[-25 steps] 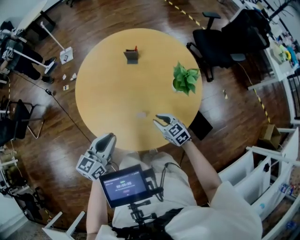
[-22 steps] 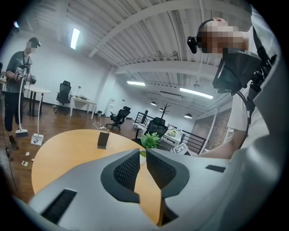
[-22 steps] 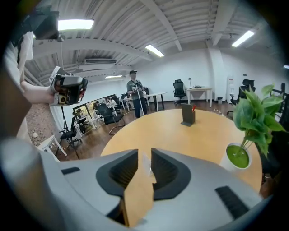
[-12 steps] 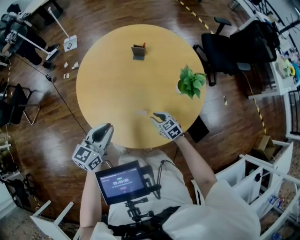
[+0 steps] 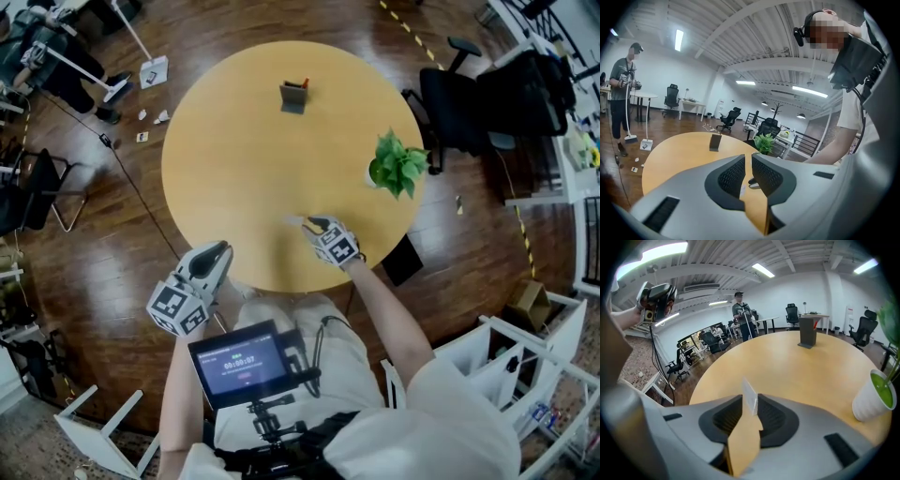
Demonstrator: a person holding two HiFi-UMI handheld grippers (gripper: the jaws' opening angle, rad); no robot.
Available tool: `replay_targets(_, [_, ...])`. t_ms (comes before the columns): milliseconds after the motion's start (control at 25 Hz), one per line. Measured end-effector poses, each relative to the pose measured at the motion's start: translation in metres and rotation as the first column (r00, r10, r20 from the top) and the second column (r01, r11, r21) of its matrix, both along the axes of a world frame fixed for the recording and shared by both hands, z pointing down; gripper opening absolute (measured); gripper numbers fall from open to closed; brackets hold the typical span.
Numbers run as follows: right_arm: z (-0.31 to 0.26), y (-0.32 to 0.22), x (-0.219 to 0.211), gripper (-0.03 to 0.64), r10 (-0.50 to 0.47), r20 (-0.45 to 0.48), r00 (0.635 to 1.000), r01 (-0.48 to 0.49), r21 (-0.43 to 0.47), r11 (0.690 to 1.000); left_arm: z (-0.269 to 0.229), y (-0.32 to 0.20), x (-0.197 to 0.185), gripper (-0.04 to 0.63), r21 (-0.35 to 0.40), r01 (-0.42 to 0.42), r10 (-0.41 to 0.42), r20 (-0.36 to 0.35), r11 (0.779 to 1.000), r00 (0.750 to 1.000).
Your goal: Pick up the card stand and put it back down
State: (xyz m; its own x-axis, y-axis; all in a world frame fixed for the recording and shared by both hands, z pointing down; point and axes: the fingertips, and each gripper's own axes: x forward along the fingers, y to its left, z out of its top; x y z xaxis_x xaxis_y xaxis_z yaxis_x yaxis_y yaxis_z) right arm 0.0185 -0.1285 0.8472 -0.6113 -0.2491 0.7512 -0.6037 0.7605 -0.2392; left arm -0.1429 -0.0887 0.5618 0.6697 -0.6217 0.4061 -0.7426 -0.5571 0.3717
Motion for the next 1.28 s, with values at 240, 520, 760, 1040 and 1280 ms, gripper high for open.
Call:
replay_targets(240, [0.029,-0.003,-0.005,0.112,-0.011,-0.014,1.0,0.01,-0.063,0.998,0.002,0.004,-0.005,0.043,-0.007,0.012,-0.012,0.012,1.0,1.0])
replay_targets(520, [0.051,-0.005,-0.019,0.112,-0.059,-0.044,0.997,0.055,-0.098,0.994,-0.003,0.006,-0.024,0.043,-0.01,0.051,-0.051,0.027,0.999,0.998])
replay_targets(760, [0.061,-0.007,-0.024,0.098,-0.08,-0.044,0.996,0.074,-0.121,0.99,-0.004,0.007,-0.028,0.043,-0.012,0.054,-0.054,0.048,0.998,0.997])
replay_targets(1040, [0.058,-0.001,-0.022,0.031,-0.102,-0.006,0.995,0.101,-0.126,0.987,-0.004,0.006,-0.034,0.043,-0.02,0.054,-0.053,0.061,0.998,0.997])
replay_targets(1280, [0.034,-0.001,-0.014,0.029,-0.09,0.033,0.995,0.093,-0.106,0.99,-0.008,0.004,-0.033,0.043,-0.017,0.044,-0.043,0.058,0.999,0.997])
